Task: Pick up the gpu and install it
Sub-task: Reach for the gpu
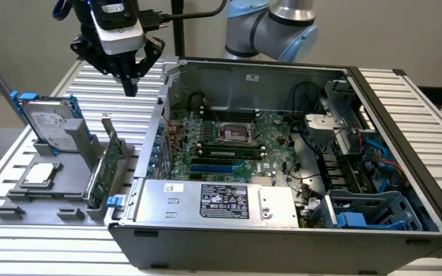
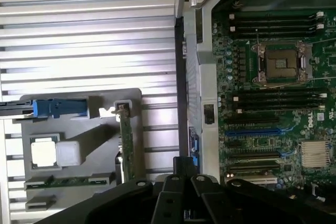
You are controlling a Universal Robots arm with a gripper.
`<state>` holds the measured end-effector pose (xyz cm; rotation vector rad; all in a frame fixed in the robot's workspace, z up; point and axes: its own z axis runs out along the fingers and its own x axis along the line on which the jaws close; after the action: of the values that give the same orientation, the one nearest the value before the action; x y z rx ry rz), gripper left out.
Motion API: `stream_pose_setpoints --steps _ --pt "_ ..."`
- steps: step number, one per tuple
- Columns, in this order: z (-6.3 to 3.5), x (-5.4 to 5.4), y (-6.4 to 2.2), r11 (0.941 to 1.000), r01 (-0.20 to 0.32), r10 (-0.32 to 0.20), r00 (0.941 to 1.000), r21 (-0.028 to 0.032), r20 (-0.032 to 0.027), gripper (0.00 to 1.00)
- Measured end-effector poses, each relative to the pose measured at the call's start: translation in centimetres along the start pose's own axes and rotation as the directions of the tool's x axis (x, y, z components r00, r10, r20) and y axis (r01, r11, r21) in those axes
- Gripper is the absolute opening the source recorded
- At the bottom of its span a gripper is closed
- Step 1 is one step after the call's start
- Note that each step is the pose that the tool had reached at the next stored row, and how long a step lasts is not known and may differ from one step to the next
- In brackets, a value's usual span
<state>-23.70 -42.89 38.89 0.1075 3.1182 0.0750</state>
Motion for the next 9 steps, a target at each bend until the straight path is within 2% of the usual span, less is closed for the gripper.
stream_pose_setpoints --steps 9 --pt "0.12 4.0 -1.46 1.0 0.0 0.0 1.0 0.0 0.0 0.11"
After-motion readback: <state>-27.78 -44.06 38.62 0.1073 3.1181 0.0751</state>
